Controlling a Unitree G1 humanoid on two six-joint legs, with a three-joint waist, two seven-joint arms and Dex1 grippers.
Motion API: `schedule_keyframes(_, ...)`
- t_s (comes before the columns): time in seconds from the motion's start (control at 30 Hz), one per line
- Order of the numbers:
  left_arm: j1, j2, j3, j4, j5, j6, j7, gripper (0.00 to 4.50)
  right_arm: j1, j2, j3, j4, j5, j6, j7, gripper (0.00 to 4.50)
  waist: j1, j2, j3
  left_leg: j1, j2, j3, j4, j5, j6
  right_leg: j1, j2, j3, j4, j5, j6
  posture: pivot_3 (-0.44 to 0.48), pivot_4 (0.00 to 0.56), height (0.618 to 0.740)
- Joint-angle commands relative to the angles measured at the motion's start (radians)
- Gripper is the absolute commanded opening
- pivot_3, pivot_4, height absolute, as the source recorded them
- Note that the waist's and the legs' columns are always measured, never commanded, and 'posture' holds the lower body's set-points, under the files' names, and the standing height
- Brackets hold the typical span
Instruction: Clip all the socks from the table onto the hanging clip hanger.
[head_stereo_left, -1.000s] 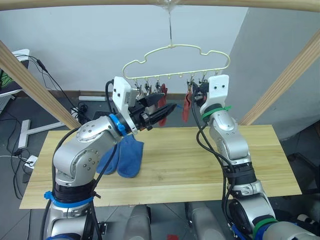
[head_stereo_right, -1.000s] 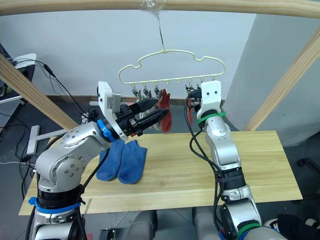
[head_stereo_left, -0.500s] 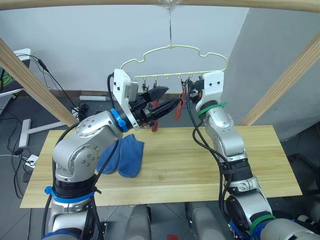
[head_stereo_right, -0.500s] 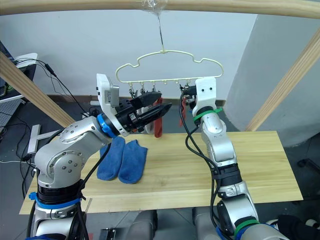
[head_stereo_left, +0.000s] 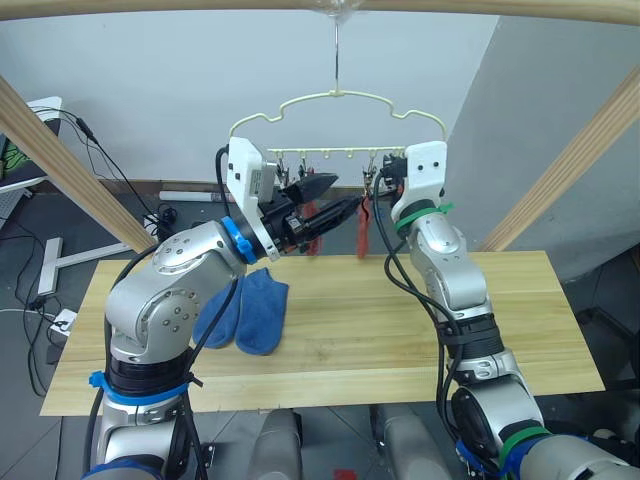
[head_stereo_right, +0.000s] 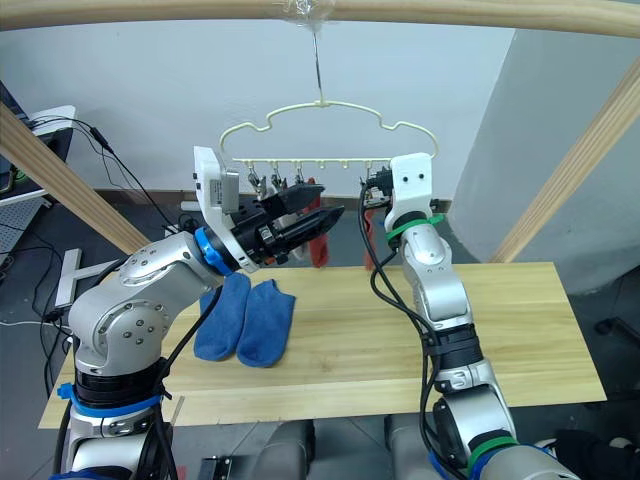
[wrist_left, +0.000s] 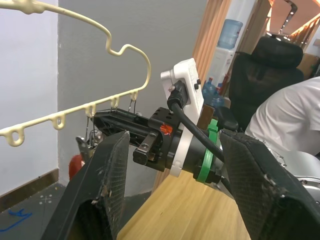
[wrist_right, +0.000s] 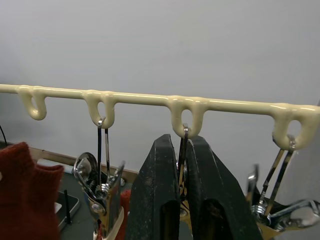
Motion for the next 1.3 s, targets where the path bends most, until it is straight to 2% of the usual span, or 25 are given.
schedule_keyframes(0.03,0.016,0.008,0.002,-0.056,-0.008,-0.010,0.006,2.97,-0.013,-0.016,-0.014,-0.042,0.006,-0.009,0.020,0.02,0.000,0.000,0.000,0.000,0.000,0.000,0.000,0.000,0.000,0.000,0.000,0.000,0.000,0.000,0.000,0.068,0.277,0.740)
schedule_keyframes(0.17,0.147,0.050,-0.014,-0.033,0.072,-0.026,0.007,2.97,-0.009,-0.054,-0.025,-0.064,0.032,0.052,0.070,0.02,-0.002,0.000,0.000,0.001,0.000,0.000,0.000,0.000,0.000,0.000,0.000,0.000,0.000,0.000,0.000,0.068,0.277,0.740)
schedule_keyframes(0.23,0.232,0.073,-0.024,0.010,0.174,-0.107,0.013,3.32,-0.004,-0.077,-0.021,-0.081,0.042,0.102,0.104,0.00,-0.001,0.000,0.000,0.001,0.000,0.000,0.000,0.000,0.000,0.000,0.000,0.000,0.000,0.000,0.000,0.068,0.277,0.740)
schedule_keyframes(0.3,0.304,0.070,-0.012,0.065,0.225,-0.141,0.031,3.78,0.001,-0.099,-0.016,-0.102,0.053,0.135,0.132,0.00,0.000,0.001,0.000,0.001,0.000,0.000,0.000,0.000,0.000,0.000,0.000,0.000,0.001,0.000,0.000,0.045,0.290,0.740)
schedule_keyframes(0.37,0.333,0.066,-0.012,0.103,0.263,-0.172,0.041,4.40,0.005,-0.107,-0.017,-0.118,0.058,0.155,0.141,0.00,-0.001,0.001,0.000,0.001,0.000,0.000,0.000,0.000,0.000,0.000,0.000,0.001,0.000,-0.003,0.003,0.045,0.290,0.740)
schedule_keyframes(0.4,0.342,0.067,-0.017,0.119,0.288,-0.194,0.043,4.49,0.006,-0.108,-0.019,-0.125,0.060,0.164,0.143,0.00,0.001,0.001,0.000,0.001,0.000,0.000,0.000,0.000,0.000,0.000,0.000,0.001,0.000,-0.004,0.003,0.045,0.290,0.740)
schedule_keyframes(0.53,0.375,0.046,-0.081,0.337,0.480,-0.302,0.128,4.49,0.019,-0.119,-0.032,-0.167,0.067,0.216,0.144,0.00,0.008,0.001,0.001,0.001,0.000,0.001,0.000,0.000,0.000,0.000,0.000,0.001,0.000,-0.004,0.003,0.038,0.294,0.740)
schedule_keyframes(0.9,0.274,-0.078,-0.131,0.687,0.601,-0.359,0.146,4.49,0.017,-0.127,-0.031,-0.193,0.066,0.263,0.144,0.00,0.015,0.001,0.001,0.001,0.000,0.001,0.000,0.000,0.000,0.000,0.000,0.000,0.000,-0.003,0.004,0.014,0.299,0.740)
schedule_keyframes(1.13,0.253,-0.087,-0.167,0.800,0.687,-0.348,0.147,4.49,0.019,-0.138,-0.035,-0.209,0.065,0.293,0.144,0.00,0.013,0.001,0.000,0.004,0.000,0.001,0.000,0.000,0.000,0.002,0.000,0.001,0.001,-0.003,0.004,-0.005,0.298,0.740)
schedule_keyframes(1.3,0.270,-0.091,-0.167,0.780,0.700,-0.352,0.121,3.34,0.023,-0.143,-0.038,-0.220,0.068,0.310,0.145,0.00,0.011,0.002,0.000,0.005,0.000,0.001,0.000,0.000,0.000,0.002,0.000,0.001,0.001,-0.003,0.005,-0.005,0.298,0.740)
